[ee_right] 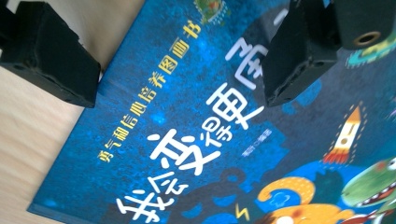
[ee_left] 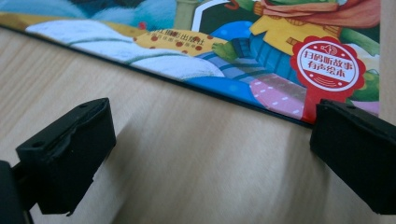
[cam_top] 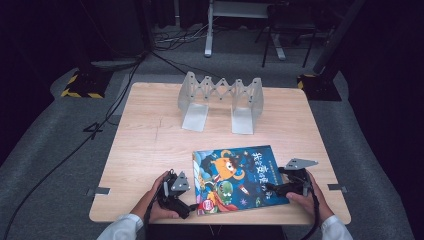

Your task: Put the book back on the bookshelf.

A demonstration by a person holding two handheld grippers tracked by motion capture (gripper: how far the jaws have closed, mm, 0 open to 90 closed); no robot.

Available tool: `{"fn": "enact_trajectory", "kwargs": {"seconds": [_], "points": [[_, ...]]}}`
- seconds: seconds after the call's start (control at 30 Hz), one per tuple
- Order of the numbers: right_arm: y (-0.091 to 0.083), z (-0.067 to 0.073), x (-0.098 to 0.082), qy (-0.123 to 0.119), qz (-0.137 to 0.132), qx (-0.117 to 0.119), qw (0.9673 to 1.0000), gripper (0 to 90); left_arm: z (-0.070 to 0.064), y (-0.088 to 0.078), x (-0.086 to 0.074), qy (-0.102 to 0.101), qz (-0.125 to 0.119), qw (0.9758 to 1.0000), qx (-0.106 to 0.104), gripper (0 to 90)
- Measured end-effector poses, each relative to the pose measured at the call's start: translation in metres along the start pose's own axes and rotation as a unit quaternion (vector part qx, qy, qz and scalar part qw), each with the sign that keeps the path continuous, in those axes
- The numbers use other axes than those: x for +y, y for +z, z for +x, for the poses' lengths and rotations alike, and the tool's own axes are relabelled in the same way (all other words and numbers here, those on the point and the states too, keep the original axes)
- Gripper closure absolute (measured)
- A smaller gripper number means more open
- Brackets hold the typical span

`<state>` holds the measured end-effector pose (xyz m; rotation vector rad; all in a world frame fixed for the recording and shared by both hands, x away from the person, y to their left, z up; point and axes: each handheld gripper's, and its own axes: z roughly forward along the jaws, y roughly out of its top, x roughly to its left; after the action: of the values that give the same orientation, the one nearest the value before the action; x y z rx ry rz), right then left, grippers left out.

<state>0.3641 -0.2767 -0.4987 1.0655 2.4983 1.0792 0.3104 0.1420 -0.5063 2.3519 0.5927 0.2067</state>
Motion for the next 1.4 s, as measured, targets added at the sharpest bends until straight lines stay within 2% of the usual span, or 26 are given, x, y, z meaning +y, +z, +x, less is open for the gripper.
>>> {"fn": "enact_trajectory", "kwargs": {"seconds": [0.03,0.2,0.27,0.37,0.43,0.5,0.6,0.67,0.77,0.87,0.97,1.0,1.03,1.07,1.1,1.17,1.2,1.27,1.3,1.33,1.37,1.4], "points": [[0.0,0.0,0.0,0.0,0.0,0.0,1.0,11.7,0.0,0.0,0.0,0.0,0.0,1.0,0.0,0.5],[0.024,0.003,0.024,-0.013,0.005,0.015,0.9998,10.5,-0.009,-0.009,-0.011,-0.004,0.001,1.0,0.003,0.5],[0.03,0.006,0.029,-0.014,0.004,0.012,0.9998,10.3,-0.009,-0.012,-0.014,-0.009,0.0,0.9999,0.006,0.5],[0.032,0.009,0.028,-0.005,-0.007,0.011,0.9999,11.5,-0.004,-0.018,-0.021,-0.022,0.001,0.9996,0.019,0.5],[0.026,0.008,0.023,-0.001,-0.01,0.014,0.9999,15.9,0.003,-0.022,-0.025,-0.034,0.001,0.999,0.03,0.5],[0.021,0.009,0.018,0.003,-0.01,0.013,0.9999,16.6,0.01,-0.025,-0.028,-0.041,0.001,0.9985,0.037,0.5],[0.01,0.014,0.008,-0.004,-0.009,0.018,0.9998,16.9,0.028,-0.028,-0.031,-0.057,0.0,0.997,0.051,0.5],[0.003,0.018,0.001,-0.01,-0.003,0.024,0.9997,17.2,0.039,-0.028,-0.031,-0.071,0.0,0.9956,0.062,0.5],[-0.007,0.024,-0.008,-0.016,0.004,0.032,0.9993,18.1,0.055,-0.027,-0.029,-0.102,-0.002,0.9914,0.083,0.5],[-0.014,0.029,-0.016,-0.015,0.003,0.029,0.9995,18.5,0.065,-0.024,-0.025,-0.102,0.0,0.9914,0.082,0.4],[-0.015,0.037,-0.019,-0.064,0.015,0.007,0.9978,17.6,0.073,-0.023,-0.02,-0.092,0.005,0.9929,0.075,2.6],[-0.015,0.037,-0.019,-0.064,0.015,0.007,0.9978,17.6,0.073,-0.023,-0.02,-0.092,0.005,0.9929,0.075,6.9],[-0.014,0.038,-0.018,-0.067,0.019,0.004,0.9975,16.9,0.075,-0.023,-0.016,-0.077,-0.01,0.9944,0.072,17.5],[-0.014,0.038,-0.018,-0.067,0.019,0.004,0.9975,16.9,0.075,-0.023,-0.016,-0.077,-0.01,0.9944,0.072,22.5],[-0.014,0.037,-0.018,-0.067,0.017,0.006,0.9976,16.7,0.075,-0.021,-0.014,-0.071,-0.008,0.9954,0.064,22.5],[-0.014,0.036,-0.019,-0.067,0.012,0.009,0.9976,16.4,0.076,-0.017,-0.009,-0.067,-0.004,0.9958,0.062,14.7],[-0.013,0.036,-0.019,-0.067,0.011,0.01,0.9976,16.3,0.077,-0.015,-0.007,-0.068,-0.008,0.9959,0.059,18.1],[-0.013,0.036,-0.019,-0.071,0.012,0.01,0.9973,16.0,0.08,-0.012,-0.001,-0.068,-0.017,0.9959,0.057,16.5],[-0.013,0.036,-0.019,-0.071,0.011,0.011,0.9973,15.8,0.083,-0.012,0.002,-0.07,-0.034,0.9954,0.056,14.8],[-0.013,0.035,-0.019,-0.073,0.01,0.012,0.9972,15.8,0.084,-0.011,0.005,-0.072,-0.04,0.995,0.057,17.6],[-0.013,0.035,-0.019,-0.072,0.009,0.011,0.9973,15.8,0.088,-0.008,0.011,-0.079,-0.039,0.9951,0.045,16.5],[-0.013,0.035,-0.019,-0.072,0.009,0.011,0.9973,15.8,0.088,-0.008,0.011,-0.079,-0.039,0.9951,0.045,16.2]]}}
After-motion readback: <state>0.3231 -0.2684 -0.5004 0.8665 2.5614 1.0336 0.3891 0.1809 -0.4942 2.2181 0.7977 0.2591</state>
